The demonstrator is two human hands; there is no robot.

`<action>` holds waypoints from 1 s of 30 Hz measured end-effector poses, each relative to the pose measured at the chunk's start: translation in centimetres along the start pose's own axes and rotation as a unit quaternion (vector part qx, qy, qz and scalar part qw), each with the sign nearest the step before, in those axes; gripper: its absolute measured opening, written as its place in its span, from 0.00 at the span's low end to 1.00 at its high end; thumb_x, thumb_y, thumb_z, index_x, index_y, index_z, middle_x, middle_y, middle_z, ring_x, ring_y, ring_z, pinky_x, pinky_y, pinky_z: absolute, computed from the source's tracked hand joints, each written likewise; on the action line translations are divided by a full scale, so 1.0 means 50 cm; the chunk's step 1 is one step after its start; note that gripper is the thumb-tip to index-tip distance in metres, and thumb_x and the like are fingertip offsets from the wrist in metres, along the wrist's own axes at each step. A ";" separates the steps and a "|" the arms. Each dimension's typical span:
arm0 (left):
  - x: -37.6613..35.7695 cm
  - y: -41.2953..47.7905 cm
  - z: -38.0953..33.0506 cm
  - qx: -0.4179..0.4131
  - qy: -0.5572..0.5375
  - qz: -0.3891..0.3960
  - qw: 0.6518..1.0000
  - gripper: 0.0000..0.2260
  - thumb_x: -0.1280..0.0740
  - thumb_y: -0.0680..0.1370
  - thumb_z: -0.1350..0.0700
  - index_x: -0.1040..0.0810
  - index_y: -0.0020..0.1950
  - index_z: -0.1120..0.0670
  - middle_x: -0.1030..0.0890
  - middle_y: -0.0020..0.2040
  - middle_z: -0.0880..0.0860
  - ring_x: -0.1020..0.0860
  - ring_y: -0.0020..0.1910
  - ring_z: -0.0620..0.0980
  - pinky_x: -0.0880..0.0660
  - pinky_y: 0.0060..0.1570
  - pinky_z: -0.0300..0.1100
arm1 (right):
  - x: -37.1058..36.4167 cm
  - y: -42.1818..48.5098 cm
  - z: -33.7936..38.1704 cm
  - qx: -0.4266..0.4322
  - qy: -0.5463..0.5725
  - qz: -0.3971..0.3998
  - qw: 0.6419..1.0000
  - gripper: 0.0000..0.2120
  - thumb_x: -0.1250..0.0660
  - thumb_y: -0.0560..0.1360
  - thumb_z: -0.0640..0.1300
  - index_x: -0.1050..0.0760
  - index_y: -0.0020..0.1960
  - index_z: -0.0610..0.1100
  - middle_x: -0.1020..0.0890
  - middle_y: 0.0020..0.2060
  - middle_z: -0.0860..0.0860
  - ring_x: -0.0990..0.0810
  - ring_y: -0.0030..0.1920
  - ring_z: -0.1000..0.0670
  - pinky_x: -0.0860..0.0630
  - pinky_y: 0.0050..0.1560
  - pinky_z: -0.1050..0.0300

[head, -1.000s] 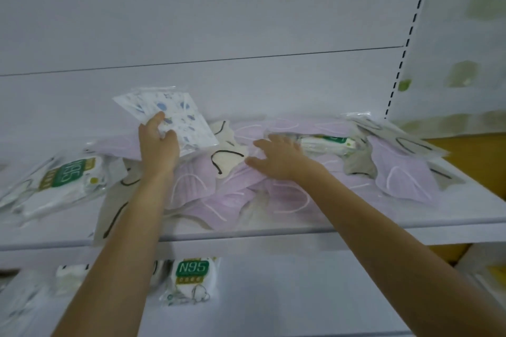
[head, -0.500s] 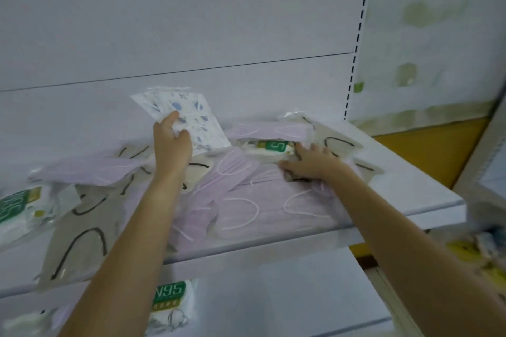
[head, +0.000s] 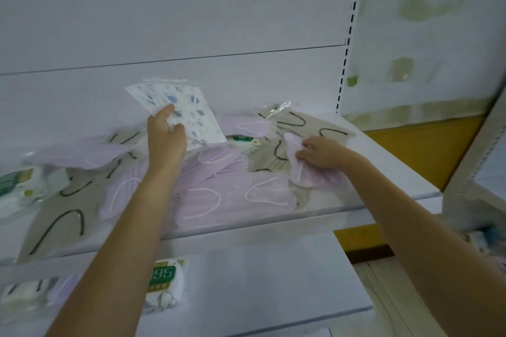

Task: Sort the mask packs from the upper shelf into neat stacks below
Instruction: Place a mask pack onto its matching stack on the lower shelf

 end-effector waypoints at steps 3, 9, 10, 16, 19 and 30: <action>-0.008 -0.021 -0.004 -0.003 -0.009 0.010 1.000 0.21 0.44 0.78 0.66 0.31 0.70 0.53 0.34 0.70 0.52 0.33 0.64 0.44 0.36 0.61 0.33 | 0.002 -0.004 -0.021 -0.007 -0.024 -0.012 1.000 0.22 0.42 0.77 0.54 0.31 0.68 0.44 0.29 0.66 0.43 0.31 0.65 0.41 0.35 0.65 0.48; 0.001 -0.046 0.001 -0.033 -0.074 0.091 0.993 0.24 0.41 0.77 0.68 0.32 0.69 0.49 0.31 0.70 0.48 0.32 0.68 0.47 0.35 0.70 0.49 | 0.029 -0.028 -0.006 0.020 0.022 -0.146 0.989 0.24 0.38 0.76 0.55 0.32 0.69 0.46 0.30 0.67 0.45 0.34 0.68 0.44 0.38 0.68 0.46; 0.006 -0.054 0.002 -0.034 -0.092 0.109 0.989 0.26 0.41 0.77 0.68 0.34 0.71 0.47 0.32 0.71 0.48 0.32 0.69 0.47 0.35 0.70 0.51 | 0.038 -0.044 0.019 0.055 0.068 -0.182 0.979 0.24 0.38 0.76 0.55 0.32 0.69 0.46 0.29 0.67 0.46 0.33 0.68 0.45 0.38 0.68 0.49; 0.050 -0.128 0.010 0.022 -0.155 0.169 0.973 0.37 0.38 0.76 0.62 0.52 0.75 0.37 0.34 0.73 0.49 0.31 0.69 0.47 0.32 0.67 0.54 | -0.017 -0.173 0.238 0.208 0.409 -0.082 0.885 0.25 0.37 0.78 0.45 0.40 0.73 0.50 0.32 0.64 0.55 0.29 0.63 0.54 0.30 0.60 0.59; 0.106 -0.179 0.003 0.010 -0.151 0.195 0.969 0.36 0.42 0.76 0.70 0.50 0.77 0.43 0.26 0.66 0.48 0.23 0.60 0.47 0.28 0.63 0.53 | -0.059 -0.210 0.300 0.237 0.359 -0.135 0.893 0.26 0.37 0.76 0.38 0.39 0.73 0.46 0.31 0.68 0.51 0.29 0.61 0.56 0.35 0.65 0.61; 0.573 -0.419 0.170 0.122 -0.069 0.181 0.973 0.34 0.38 0.77 0.66 0.43 0.71 0.32 0.23 0.63 0.46 0.22 0.57 0.52 0.25 0.58 0.56 | -0.393 -0.524 0.554 0.321 0.398 -0.105 0.853 0.21 0.39 0.74 0.31 0.31 0.64 0.48 0.30 0.63 0.49 0.31 0.65 0.50 0.35 0.65 0.62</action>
Point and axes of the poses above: each hand's wrist, its own y-axis towards the middle knuckle, its own x-axis out of the back of the hand, z = x × y, the point moved 3 cm from there along y, towards the middle knuckle
